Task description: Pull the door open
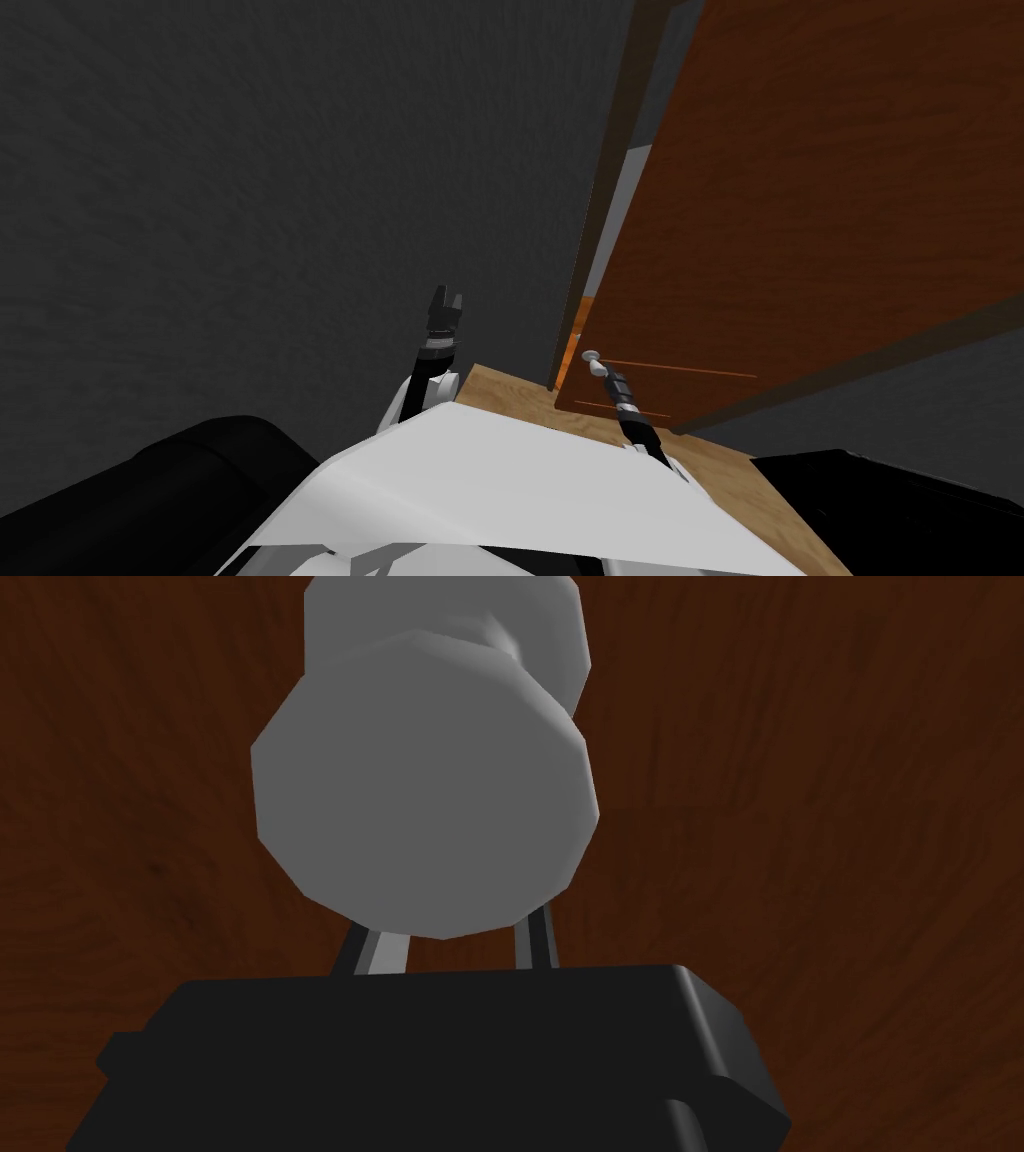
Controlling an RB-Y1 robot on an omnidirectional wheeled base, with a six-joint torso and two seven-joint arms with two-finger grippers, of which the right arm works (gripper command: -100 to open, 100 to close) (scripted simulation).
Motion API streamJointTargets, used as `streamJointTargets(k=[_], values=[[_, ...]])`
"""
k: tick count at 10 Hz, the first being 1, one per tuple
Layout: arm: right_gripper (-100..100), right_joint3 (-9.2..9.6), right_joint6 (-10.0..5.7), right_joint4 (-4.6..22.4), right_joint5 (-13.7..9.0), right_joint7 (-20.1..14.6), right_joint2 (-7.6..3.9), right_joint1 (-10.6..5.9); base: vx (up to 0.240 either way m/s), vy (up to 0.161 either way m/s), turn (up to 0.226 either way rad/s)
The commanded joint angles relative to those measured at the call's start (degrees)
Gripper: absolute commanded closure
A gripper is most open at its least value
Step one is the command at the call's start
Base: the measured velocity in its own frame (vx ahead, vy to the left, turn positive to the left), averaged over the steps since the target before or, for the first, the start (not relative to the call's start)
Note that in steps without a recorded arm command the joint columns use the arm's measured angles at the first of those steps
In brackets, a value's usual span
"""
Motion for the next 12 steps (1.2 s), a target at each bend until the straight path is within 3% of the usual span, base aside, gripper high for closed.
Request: streamJointTargets(k=[1, 8, 11, 12], values=[[100, 1.17, -0.54, -0.79, -0.55, -2.86, 0.59, -0.05, -0.054, -0.019, 0.092], [100, 3.14, -0.62, -0.35, -3.88, -12.49, 0.0, -0.19, -0.053, -0.021, 0.064], [100, 3.14, -0.62, -0.35, -3.88, -13.3, 0.0, -0.19, -0.025, -0.011, 0.02], [100, 3.6, -0.64, -0.24, -4.67, -15.58, -0.14, -0.22, -0.024, -0.007, 0.069]])
